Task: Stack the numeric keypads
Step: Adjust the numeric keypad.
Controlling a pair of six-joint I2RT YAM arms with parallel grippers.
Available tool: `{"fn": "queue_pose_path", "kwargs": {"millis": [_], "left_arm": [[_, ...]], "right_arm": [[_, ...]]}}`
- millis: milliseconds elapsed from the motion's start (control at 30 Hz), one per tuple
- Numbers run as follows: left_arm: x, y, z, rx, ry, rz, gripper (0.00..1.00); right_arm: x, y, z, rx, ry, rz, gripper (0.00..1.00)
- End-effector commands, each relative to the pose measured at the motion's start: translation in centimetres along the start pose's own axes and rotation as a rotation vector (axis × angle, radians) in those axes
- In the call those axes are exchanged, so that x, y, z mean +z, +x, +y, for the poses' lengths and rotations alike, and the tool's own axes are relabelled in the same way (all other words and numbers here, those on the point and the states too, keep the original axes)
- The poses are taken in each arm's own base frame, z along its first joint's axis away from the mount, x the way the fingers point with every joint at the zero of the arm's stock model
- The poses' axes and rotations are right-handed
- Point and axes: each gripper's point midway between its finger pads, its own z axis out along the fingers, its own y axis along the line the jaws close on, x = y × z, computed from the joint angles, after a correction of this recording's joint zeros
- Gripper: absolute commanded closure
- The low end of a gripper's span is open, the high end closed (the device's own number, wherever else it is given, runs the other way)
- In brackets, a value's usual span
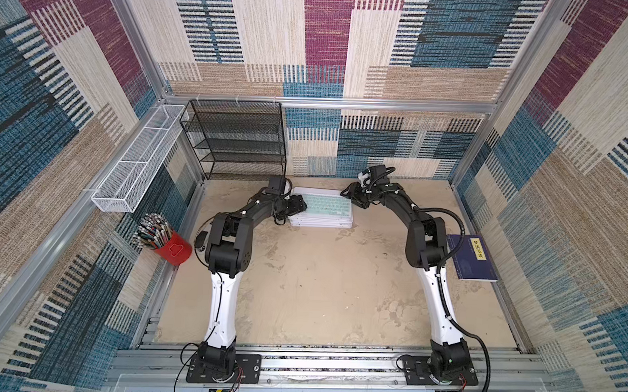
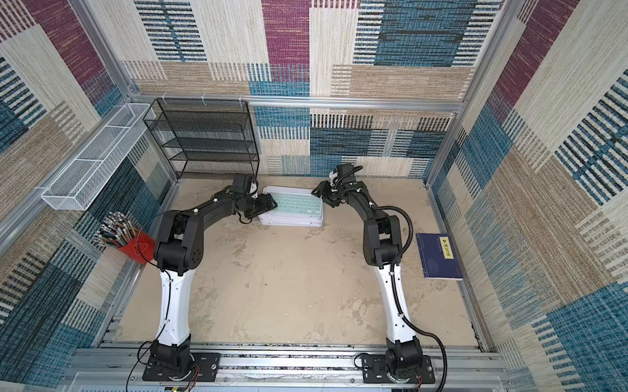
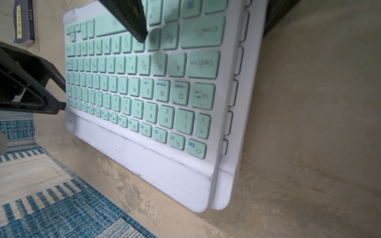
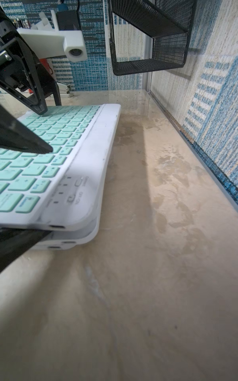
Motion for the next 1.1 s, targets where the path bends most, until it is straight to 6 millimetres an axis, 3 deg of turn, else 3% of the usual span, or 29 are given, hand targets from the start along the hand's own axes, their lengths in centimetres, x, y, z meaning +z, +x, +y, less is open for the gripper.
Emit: {"fn": "queue_pose_path", "kwargs": {"millis": [0,467,733,833,967,1067], "left_arm": [[-0.2,0.2,-1.3,0.016,0.04,-0.003,0.18],[-1.0,0.9,-1.1,0.052,-0.021,-0.004,0.12],[-3.6,-0.5,1.0,0.07,-0.173,-0.084,0.01],[-5.9,-1.4,1.9,0.084,-0.274,-0.123,0.01],[-9.7,-1.6,2.1,0.095,-0.334,-0.194,0.01],[-13.4,-0.3,2.4,0.097,-0.351,-0.264,0.01]], "right_arm": [[0.0,1.3,-0.8,0.016,0.049,0.028,0.42],[-1.7,1.4,-0.8,0.007,0.09,-0.005,0.39],[-3.8,0.7,-0.8,-0.02,0.163,-0.059,0.31],[-6.0,0.5,0.2,-0.046,0.175,-0.104,0.24],[-10.6,0.6,2.5,-0.107,0.163,-0.186,0.01],[-15.4,1.5,5.7,-0.193,0.104,-0.281,0.01]]}}
